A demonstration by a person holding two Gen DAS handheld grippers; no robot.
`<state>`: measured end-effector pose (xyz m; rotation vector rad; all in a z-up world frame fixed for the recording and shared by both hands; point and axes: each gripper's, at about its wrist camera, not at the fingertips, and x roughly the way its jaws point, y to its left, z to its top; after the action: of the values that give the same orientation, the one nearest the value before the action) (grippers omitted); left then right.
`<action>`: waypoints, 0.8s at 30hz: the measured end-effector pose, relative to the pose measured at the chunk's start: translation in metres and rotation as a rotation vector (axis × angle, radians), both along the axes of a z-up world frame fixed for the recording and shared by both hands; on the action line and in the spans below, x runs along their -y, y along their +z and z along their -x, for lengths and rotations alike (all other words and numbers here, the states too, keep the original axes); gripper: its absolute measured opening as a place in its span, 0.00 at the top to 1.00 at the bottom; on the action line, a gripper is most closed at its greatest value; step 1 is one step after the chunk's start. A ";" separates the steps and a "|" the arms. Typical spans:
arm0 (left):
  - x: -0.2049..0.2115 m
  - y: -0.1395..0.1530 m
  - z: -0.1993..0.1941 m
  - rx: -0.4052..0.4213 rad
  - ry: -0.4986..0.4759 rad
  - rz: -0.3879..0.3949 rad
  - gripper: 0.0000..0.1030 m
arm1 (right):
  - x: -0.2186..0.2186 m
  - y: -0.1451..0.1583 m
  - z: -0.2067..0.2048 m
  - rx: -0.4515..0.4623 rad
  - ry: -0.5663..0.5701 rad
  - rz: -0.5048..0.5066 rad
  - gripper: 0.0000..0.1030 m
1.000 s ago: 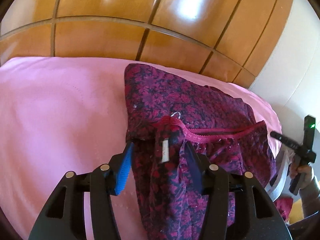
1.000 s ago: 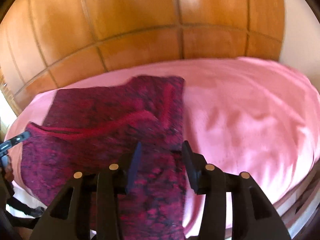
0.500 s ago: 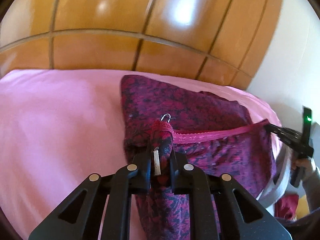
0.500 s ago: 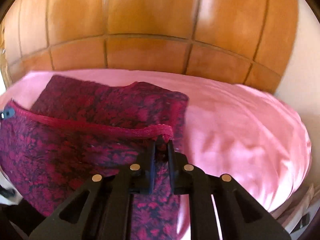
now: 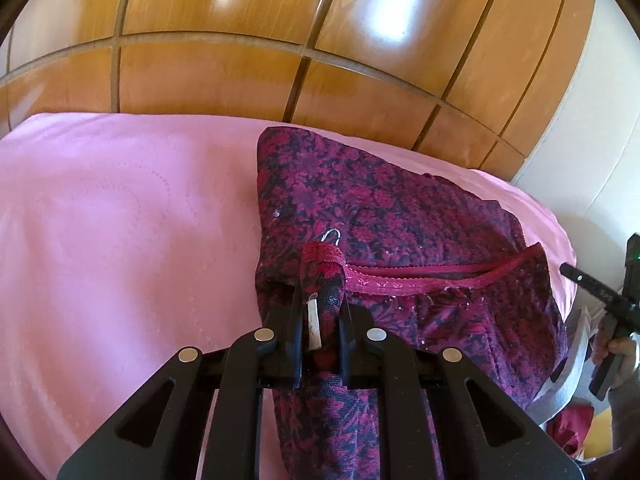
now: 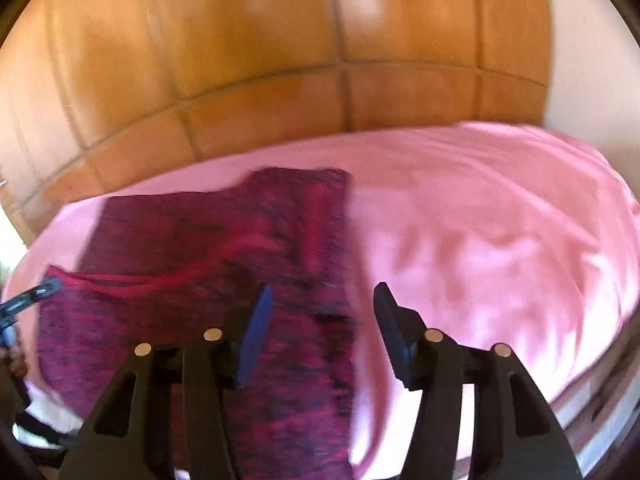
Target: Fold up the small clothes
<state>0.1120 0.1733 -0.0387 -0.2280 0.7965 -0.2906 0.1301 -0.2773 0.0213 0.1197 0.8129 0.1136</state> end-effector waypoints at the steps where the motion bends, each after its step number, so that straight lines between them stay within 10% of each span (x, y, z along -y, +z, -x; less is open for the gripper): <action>1: 0.001 0.000 -0.001 0.000 -0.001 -0.002 0.88 | -0.007 0.002 -0.001 0.005 0.023 -0.001 0.42; 4: 0.003 0.001 0.002 0.007 0.005 -0.010 0.88 | -0.038 -0.010 -0.015 -0.008 0.085 0.082 0.43; 6: 0.003 0.004 0.007 0.021 0.004 -0.010 0.88 | -0.057 -0.032 -0.025 -0.060 0.121 0.186 0.80; 8: 0.004 0.012 0.018 0.055 0.001 -0.034 0.88 | -0.063 -0.040 -0.021 -0.074 0.136 0.247 0.85; 15: 0.003 0.043 0.062 0.136 -0.015 -0.006 0.88 | -0.038 0.022 0.030 0.005 0.159 0.088 0.87; 24: 0.014 0.082 -0.025 0.238 0.009 -0.014 0.88 | -0.027 0.050 -0.051 0.092 0.045 -0.055 0.87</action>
<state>0.1367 0.1593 0.0430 -0.1801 0.5617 -0.2972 0.1814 -0.2505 0.0716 0.1471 0.7206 0.1826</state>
